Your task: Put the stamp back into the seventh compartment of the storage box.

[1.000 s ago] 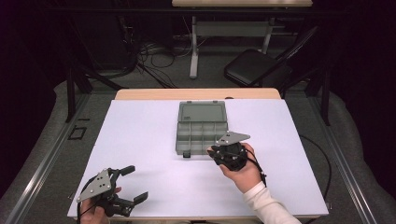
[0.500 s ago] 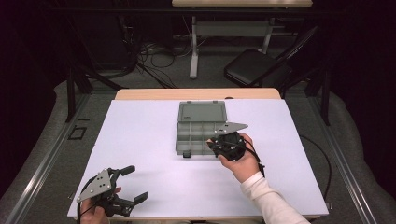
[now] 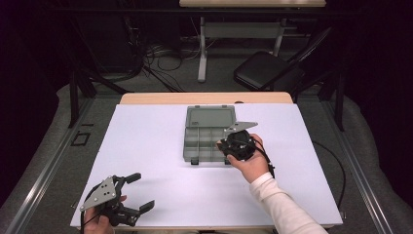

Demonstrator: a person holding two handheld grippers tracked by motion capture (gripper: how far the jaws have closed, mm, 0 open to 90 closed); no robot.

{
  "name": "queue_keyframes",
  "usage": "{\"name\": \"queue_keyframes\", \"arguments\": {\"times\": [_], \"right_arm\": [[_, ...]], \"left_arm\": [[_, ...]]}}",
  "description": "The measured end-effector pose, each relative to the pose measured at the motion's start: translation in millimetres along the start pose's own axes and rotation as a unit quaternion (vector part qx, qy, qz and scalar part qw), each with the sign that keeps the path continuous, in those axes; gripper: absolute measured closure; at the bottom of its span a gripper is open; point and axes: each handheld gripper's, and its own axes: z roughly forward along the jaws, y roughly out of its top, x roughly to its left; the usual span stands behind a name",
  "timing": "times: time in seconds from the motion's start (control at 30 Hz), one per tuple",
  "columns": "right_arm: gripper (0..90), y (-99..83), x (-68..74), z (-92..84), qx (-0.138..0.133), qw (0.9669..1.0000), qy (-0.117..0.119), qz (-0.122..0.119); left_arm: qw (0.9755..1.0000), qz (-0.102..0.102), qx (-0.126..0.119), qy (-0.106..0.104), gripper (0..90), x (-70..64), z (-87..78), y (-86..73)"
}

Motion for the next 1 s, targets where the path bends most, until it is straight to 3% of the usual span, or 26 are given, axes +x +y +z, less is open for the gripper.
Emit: {"name": "queue_keyframes", "arguments": {"times": [1.0], "right_arm": [[76.2, 0.8, -12.7, 32.1, 0.043, 0.9988, -0.022, 0.011]], "left_arm": [[1.0, 0.001, 0.0, 0.001, 1.5, -0.1, 0.3, -0.2]]}}
